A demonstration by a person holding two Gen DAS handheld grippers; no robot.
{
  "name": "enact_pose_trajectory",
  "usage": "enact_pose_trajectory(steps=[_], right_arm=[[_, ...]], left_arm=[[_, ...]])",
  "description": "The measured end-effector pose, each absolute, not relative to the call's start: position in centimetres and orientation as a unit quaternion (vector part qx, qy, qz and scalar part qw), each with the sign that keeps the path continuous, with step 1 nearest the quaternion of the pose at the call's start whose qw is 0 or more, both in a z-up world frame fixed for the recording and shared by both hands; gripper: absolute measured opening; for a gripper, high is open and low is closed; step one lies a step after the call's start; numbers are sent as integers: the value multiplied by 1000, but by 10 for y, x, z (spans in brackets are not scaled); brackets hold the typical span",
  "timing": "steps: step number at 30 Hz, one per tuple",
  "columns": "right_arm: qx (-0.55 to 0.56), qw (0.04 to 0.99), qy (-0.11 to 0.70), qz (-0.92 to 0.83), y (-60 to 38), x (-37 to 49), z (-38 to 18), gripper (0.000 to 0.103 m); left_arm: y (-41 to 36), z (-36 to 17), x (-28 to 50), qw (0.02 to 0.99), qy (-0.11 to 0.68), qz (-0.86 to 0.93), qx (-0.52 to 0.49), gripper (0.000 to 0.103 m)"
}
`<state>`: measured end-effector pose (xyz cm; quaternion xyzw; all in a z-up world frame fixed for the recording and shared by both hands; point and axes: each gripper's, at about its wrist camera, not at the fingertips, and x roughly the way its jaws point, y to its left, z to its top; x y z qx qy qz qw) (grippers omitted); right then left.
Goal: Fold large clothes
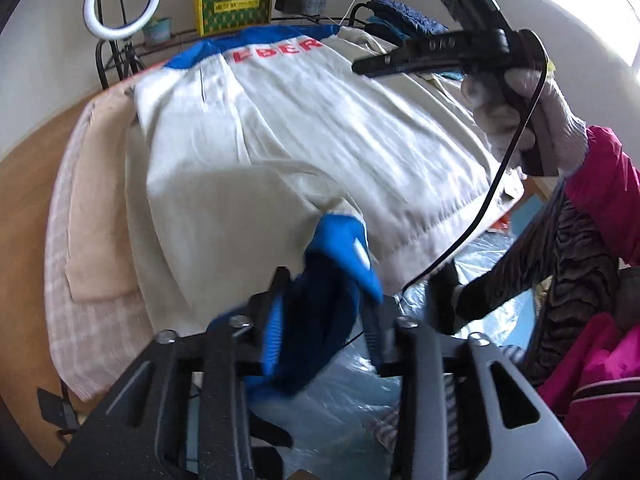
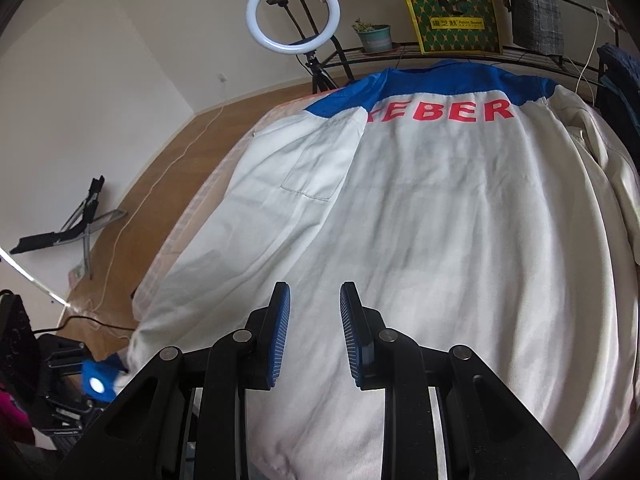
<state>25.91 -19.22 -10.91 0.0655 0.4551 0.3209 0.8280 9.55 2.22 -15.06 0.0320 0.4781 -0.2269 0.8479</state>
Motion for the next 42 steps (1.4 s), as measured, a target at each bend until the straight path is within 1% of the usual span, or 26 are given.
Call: enact_pose_trajectory(steps=[1,3,6,7,8,10,14,16,18,21,25,28,30,32,33,38,42], right_arm=[[61,830,448,326,-193,257,-102,24],[52,834,434,336,-195,252,-88,25],[34,837,414,357,-195,244,-61,25],[22,838,407,363,-193,242,-51,29],[9,840,398,369,-190,240,-41,36],[-13,843,383,376,-182,240,-25,46],[-50,845,368,385,-159,255,-3,46],[-63,842,368,389,-139,270,1,46],[-68,839,373,390,-119,289,3,46],[-78,833,386,389,-85,319,-3,46],[-98,820,404,393,-36,355,-21,46],[-115,804,430,394,4,381,-42,46],[-134,797,444,388,30,397,-58,46],[-162,792,452,377,57,411,-74,46],[-176,790,455,373,67,418,-81,46],[-235,777,473,343,111,448,-117,46],[-288,759,482,331,133,459,-144,46]], left_arm=[[25,-150,86,847,478,-233,16,38],[34,-149,72,851,473,-226,-5,42],[63,-157,58,857,472,-187,-91,42],[73,-162,55,855,474,-173,-123,42],[82,-168,53,855,473,-157,-146,42],[95,-179,50,857,469,-109,-181,43],[107,-201,57,856,460,-24,-235,44],[106,-210,64,857,457,-3,-240,44],[103,-221,68,847,471,-5,-245,44],[103,-228,69,846,480,6,-231,43],[120,-234,69,840,471,6,-270,43],[118,-237,73,838,473,-9,-272,43],[116,-240,77,837,475,-21,-271,33],[114,-242,79,836,476,-24,-272,31],[116,-244,79,834,478,-24,-276,25],[125,-247,79,829,471,-33,-300,17],[125,-247,81,830,469,-37,-299,17]])
